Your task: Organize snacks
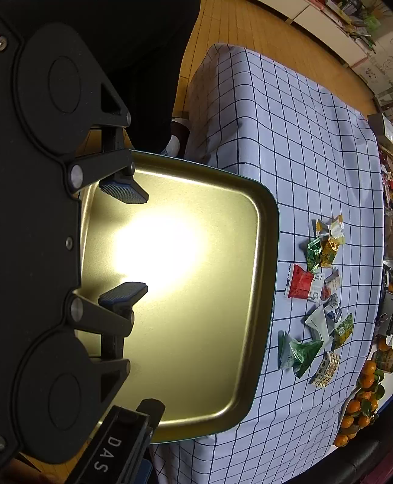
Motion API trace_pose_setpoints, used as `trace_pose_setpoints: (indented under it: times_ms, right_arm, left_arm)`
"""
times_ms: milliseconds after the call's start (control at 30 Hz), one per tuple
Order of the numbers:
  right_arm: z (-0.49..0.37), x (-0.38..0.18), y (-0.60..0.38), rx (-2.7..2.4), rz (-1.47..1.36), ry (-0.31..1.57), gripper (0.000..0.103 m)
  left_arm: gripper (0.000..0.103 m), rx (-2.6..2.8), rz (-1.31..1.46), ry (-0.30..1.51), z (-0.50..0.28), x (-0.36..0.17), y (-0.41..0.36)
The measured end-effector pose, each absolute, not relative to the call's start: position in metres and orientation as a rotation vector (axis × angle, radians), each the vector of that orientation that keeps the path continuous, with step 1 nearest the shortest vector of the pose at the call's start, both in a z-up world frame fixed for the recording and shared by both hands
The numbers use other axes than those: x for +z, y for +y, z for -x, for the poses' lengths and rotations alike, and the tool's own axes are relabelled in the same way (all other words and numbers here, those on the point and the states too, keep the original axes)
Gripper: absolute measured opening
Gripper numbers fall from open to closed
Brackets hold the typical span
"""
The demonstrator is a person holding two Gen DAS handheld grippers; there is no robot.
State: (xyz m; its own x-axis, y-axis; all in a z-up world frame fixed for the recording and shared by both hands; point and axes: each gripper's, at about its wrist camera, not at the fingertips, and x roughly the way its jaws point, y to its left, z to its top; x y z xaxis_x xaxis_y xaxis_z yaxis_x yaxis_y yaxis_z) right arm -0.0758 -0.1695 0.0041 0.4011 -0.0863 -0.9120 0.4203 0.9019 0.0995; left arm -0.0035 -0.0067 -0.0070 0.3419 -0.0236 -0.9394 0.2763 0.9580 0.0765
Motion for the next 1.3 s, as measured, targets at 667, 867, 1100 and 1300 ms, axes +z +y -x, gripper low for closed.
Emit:
trace_pose_setpoints:
  times_ms: [667,867,1100,1300]
  right_arm:
    - [0.055,-0.007,-0.172,-0.317,-0.341,1.185,0.084]
    - [0.042,-0.013,-0.176,-0.328,-0.352,1.206,0.084]
    - [0.024,-0.024,-0.181,-0.374,-0.346,1.223,0.084]
    - [0.006,-0.034,-0.192,-0.429,-0.365,1.241,0.084]
  left_arm:
    - [0.061,-0.194,-0.242,1.256,-0.009,-0.017,-0.006]
    - [0.061,-0.19,-0.254,1.277,-0.018,-0.022,-0.007]
    - [0.061,-0.188,-0.257,1.311,-0.033,-0.032,-0.01]
    - [0.061,-0.195,-0.27,1.333,-0.049,-0.04,-0.015]
